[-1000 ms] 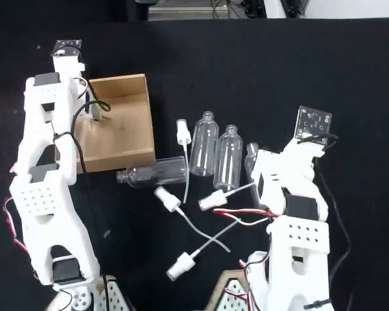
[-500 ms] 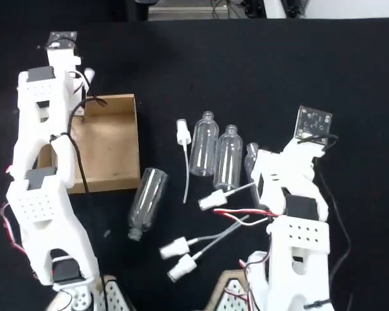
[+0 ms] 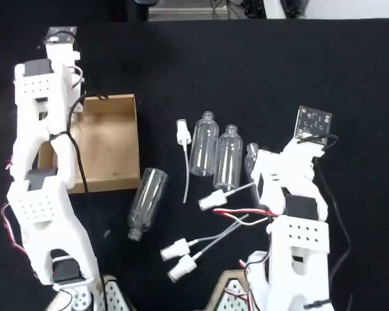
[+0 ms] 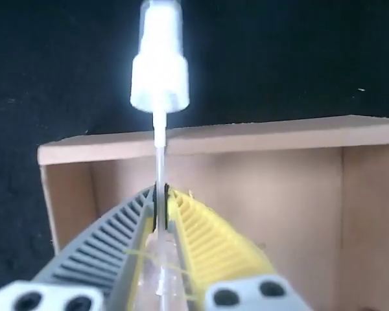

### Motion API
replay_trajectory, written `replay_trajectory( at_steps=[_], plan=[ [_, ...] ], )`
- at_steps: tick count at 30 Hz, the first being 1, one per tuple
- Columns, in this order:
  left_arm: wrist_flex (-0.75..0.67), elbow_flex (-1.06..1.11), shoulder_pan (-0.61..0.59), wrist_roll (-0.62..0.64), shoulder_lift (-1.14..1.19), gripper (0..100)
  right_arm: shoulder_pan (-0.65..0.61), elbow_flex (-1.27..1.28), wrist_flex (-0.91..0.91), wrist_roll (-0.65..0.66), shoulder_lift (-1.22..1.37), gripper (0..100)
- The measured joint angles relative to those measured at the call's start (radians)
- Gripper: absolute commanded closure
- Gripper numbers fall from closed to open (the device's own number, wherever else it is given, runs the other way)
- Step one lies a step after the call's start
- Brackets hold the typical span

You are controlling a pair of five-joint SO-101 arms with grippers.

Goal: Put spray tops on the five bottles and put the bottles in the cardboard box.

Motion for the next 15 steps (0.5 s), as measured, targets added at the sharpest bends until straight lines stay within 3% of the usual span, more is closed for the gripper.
replay_trajectory(
  at_steps=[15],
  plan=[
    [0.265,-0.348,-0.014,0.017,0.0,97,0.0,0.0,0.0,0.0,0.0,90.0]
  ],
)
